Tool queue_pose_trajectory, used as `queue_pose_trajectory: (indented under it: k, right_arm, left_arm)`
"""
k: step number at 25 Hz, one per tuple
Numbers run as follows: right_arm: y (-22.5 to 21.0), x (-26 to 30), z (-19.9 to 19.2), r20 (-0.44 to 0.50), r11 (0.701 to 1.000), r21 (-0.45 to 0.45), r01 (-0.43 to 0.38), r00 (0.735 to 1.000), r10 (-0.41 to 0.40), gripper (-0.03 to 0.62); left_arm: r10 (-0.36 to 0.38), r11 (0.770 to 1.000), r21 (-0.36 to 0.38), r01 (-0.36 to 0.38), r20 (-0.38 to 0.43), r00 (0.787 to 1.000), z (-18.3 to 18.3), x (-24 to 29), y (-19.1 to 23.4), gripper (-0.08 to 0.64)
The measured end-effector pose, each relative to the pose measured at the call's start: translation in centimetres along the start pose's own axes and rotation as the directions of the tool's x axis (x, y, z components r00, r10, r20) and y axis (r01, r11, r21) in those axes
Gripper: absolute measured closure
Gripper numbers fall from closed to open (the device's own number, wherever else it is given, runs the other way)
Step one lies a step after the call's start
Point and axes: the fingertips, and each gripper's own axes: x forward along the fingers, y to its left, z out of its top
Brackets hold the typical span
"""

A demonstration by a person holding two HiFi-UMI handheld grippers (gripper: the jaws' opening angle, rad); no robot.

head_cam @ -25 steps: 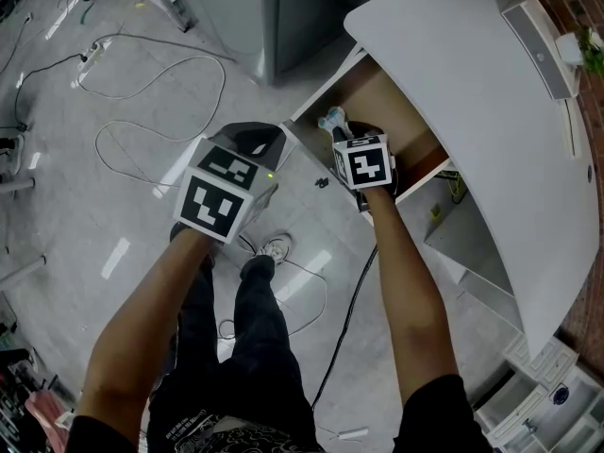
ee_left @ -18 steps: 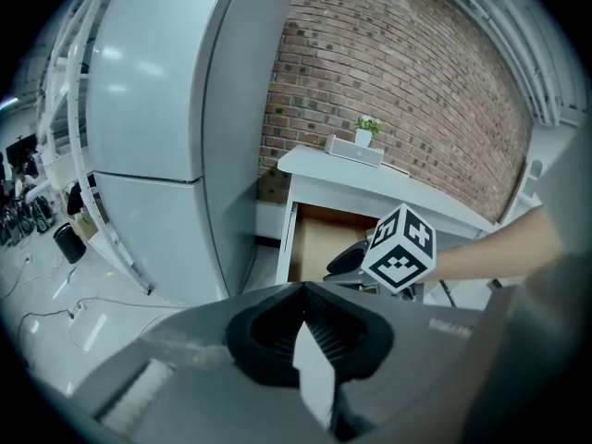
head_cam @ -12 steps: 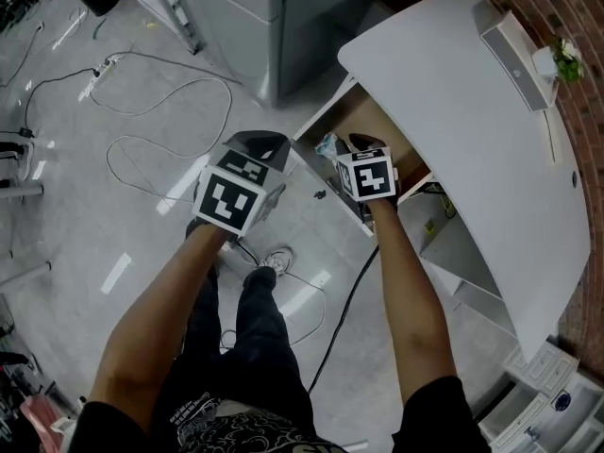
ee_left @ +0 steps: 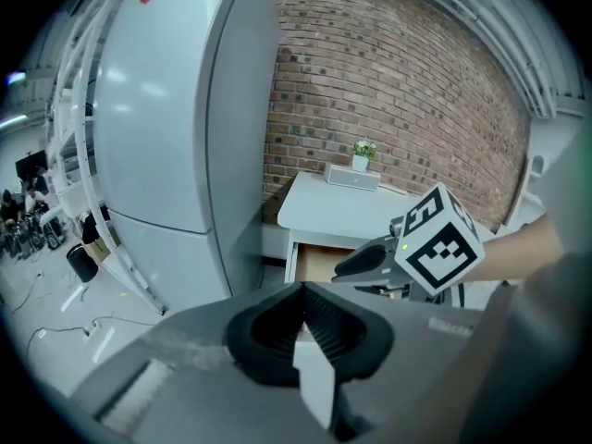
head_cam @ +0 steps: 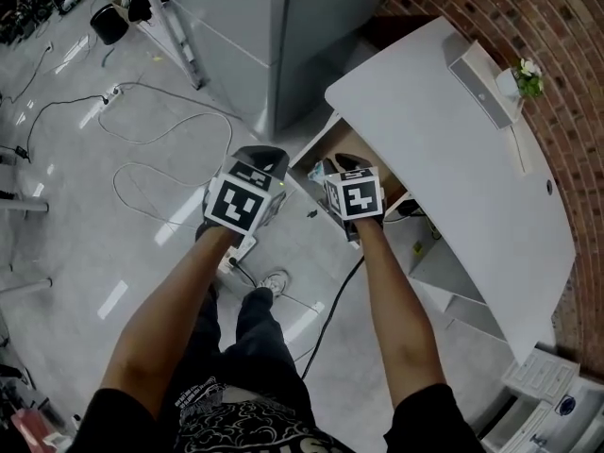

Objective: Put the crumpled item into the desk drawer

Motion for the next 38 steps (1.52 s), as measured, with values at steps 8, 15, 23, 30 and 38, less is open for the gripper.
queue_pose_trajectory:
  k: [8,15,23,30,38]
  right_arm:
    - [1.8,-5.3,4.5,0.091,0.999,0.041,-0.002,0.996,-0.002,0.523]
    - [3.3,-10.1,8.2,0.187,0.998,0.057,0.020,0.982,-0.030,0.537]
    - [4.1,-16.3,12.0,0.318,0.987,0.118,0.112,0.937,-0.145,0.546]
    - [5.0,-20.7,13.8,0.386,0.958,0.198,0.209,0.881,-0.272,0.552]
    - [6.8,-24.6,14.4,0.434,0.911,0.282,0.301,0.807,-0.401,0.580]
  left_arm:
    - [0.016,0.998,0.053,-0.018,0.042,0.999,3.2,-3.6,-0.2,0.560]
    - [0.022,0.996,0.088,-0.033,0.126,0.992,6.6,-7.4,0.0,0.560]
    - [-0.030,0.993,0.116,0.007,0.200,0.979,9.3,-11.0,0.6,0.560]
    - [-0.105,0.980,0.191,0.058,0.243,0.964,11.1,-13.0,1.0,0.560]
    - [-0.199,0.947,0.298,0.117,0.260,0.945,12.4,-14.6,0.1,0.560]
